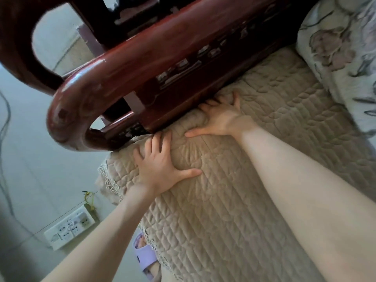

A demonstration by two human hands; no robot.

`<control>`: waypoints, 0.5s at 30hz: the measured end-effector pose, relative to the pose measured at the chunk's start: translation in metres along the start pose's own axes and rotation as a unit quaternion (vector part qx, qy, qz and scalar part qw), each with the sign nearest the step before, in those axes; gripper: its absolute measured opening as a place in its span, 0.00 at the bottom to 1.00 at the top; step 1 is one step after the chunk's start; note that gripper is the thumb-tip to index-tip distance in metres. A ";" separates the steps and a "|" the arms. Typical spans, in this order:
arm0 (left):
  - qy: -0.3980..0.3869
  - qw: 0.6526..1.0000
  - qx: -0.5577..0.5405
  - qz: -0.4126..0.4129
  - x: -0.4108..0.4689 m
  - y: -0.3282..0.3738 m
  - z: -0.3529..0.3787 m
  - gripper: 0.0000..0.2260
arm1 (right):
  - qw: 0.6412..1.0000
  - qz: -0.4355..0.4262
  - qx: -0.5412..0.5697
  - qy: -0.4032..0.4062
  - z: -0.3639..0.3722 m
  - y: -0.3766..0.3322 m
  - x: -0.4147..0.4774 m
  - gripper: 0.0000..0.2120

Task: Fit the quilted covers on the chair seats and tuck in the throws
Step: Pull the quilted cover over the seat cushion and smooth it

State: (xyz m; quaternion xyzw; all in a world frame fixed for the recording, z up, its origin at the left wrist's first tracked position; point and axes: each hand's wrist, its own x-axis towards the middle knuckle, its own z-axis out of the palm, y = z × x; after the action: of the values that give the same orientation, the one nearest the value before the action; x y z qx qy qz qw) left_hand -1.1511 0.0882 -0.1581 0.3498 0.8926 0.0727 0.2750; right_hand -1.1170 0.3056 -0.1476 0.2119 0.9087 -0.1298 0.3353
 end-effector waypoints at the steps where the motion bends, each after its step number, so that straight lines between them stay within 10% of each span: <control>1: -0.011 1.000 0.000 -0.002 0.001 0.001 -0.003 0.62 | 1.000 0.002 -0.009 -0.008 -0.004 -0.002 0.003 0.54; 15: -0.021 0.995 -0.003 0.098 0.023 0.064 -0.014 0.55 | 0.989 0.062 0.055 0.123 -0.006 0.079 -0.032 0.46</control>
State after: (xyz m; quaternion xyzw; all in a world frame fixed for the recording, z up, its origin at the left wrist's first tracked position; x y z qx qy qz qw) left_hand -1.1351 0.1519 -0.1362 0.4366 0.8475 0.0943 0.2866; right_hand -1.0604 0.3677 -0.1295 0.3003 0.9198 -0.1315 0.2159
